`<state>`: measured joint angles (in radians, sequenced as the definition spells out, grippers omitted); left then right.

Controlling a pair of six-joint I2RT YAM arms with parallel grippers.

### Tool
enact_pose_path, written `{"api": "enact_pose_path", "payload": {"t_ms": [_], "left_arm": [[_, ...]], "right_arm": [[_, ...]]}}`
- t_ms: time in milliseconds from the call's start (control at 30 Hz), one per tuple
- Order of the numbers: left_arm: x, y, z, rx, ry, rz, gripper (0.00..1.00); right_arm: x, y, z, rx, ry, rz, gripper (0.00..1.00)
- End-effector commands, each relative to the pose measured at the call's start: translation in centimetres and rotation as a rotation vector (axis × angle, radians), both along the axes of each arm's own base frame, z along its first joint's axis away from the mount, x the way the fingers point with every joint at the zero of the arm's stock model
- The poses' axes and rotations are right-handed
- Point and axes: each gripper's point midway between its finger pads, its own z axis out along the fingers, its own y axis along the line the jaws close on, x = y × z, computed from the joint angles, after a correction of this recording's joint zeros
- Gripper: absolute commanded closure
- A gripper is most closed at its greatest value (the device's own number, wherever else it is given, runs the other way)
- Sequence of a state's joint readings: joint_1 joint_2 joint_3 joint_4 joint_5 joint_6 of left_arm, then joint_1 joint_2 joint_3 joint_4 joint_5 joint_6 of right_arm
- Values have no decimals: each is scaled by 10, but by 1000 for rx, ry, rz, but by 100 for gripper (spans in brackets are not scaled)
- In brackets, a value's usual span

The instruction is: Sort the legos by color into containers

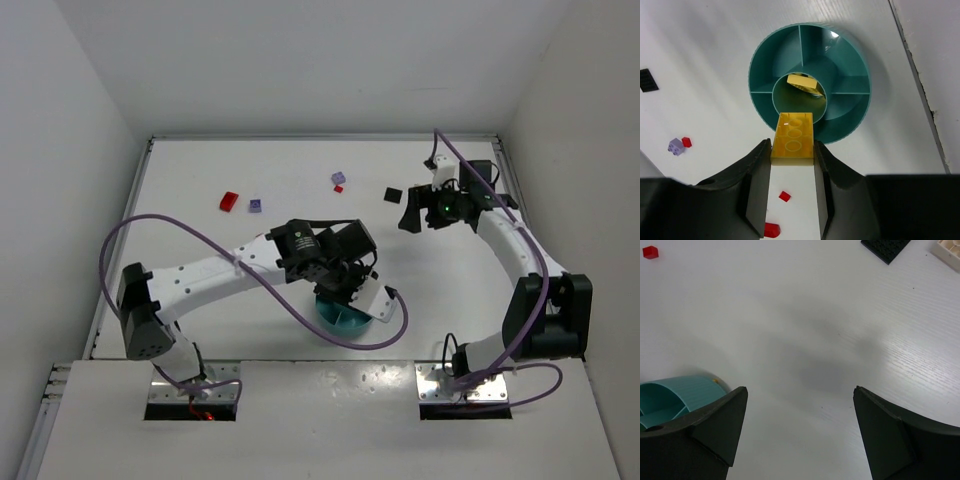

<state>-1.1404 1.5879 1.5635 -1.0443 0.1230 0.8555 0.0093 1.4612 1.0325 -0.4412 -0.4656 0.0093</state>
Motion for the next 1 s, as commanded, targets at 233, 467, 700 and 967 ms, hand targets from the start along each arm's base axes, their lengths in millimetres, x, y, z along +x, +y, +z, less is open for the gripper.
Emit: {"api": "enact_pose_path", "payload": {"t_ms": [233,467,700,967], "left_arm": [[-2,-14,-1,17,9,-48,96],[2,-18,-9,27,3,-43,71],[7,-19,-8,3,-2,-4,44],[22,-17,18,-72,-41,43,27]], "right_arm": [[7,-3,28,70,-89,-13,13],[8,-3,31,88,-94,-15,13],[8,-2,28,95,-85,-9,13],[8,-2,28,95,-85,-9,13]]}}
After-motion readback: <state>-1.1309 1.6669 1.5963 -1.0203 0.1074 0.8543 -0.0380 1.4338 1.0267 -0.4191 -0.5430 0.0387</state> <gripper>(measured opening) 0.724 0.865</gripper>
